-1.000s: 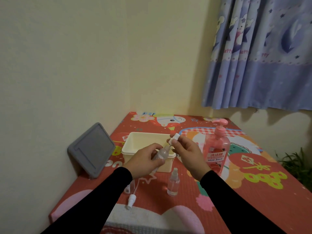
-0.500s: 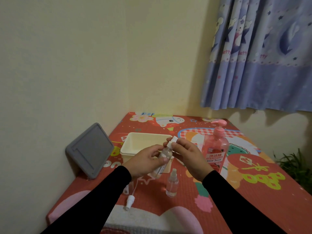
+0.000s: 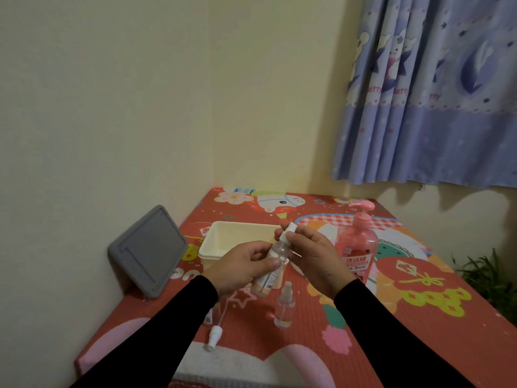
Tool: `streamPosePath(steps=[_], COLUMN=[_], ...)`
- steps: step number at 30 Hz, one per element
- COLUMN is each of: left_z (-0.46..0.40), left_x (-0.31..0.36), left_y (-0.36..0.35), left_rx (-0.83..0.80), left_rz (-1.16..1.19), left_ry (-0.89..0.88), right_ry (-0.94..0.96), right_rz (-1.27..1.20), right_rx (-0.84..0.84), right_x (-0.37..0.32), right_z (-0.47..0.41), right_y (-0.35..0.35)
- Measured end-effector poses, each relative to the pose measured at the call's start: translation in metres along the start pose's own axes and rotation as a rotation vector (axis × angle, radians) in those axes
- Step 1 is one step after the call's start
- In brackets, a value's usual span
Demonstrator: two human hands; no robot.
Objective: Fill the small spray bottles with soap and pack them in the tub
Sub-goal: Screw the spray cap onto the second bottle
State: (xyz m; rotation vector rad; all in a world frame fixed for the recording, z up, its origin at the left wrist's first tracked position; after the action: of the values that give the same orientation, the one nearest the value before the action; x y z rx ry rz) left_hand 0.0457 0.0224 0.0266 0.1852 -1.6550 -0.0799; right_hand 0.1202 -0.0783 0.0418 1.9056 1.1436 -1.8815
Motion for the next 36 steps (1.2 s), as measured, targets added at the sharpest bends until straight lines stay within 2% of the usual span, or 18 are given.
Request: streamPosePath(steps=[9,14,16,20,27,30,36], left_z=[-0.002,-0.003,-0.004,-0.005,-0.009,-0.008,-0.007], left_x=[-0.001,-0.005,-0.007,-0.005,-0.001,0.001,0.004], left_y=[0.002,-0.008,-0.012,-0.012,-0.004,0.000,0.002], left_rx=[0.101,0.064,0.056,0.061,0.212,0.274,0.288], left_rz=[-0.096,0.149,0.174,0.072,-0.105,-0.110,-0.167], left_ry=[-0.040,0.004,0.017,-0.007,-0.059,-0.078,-0.095], right_ry=[0.005,-0.008,-0.011,-0.010,0.064,0.086,0.115], right_rz=[-0.014,-0.107,-0.119,-0.098,0.018,0.095,0.184], right_rx=[0.063,0.038,0.028,0.034,0.095,0.159,0.205], right_x=[0.008,0.009,0.008,0.007,0.003,0.003,0.001], right_z=[0.002,0.001,0.001,0.001,0.000,0.000,-0.003], right_y=[0.003,0.003,0.003,0.004,0.007,0.011,0.013])
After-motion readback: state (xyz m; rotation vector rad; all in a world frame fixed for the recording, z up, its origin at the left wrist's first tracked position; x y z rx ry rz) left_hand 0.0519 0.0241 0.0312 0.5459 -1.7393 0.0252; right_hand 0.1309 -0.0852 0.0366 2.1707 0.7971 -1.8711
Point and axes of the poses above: each hand's wrist, its own z-axis away from the middle knuckle, its own y-axis out of the back of the hand, x = y × z, the point moved 8 cm from there along -z, towards the middle knuckle, and after that the axes turned 2 degrees about -z, right-handed, at the moved point
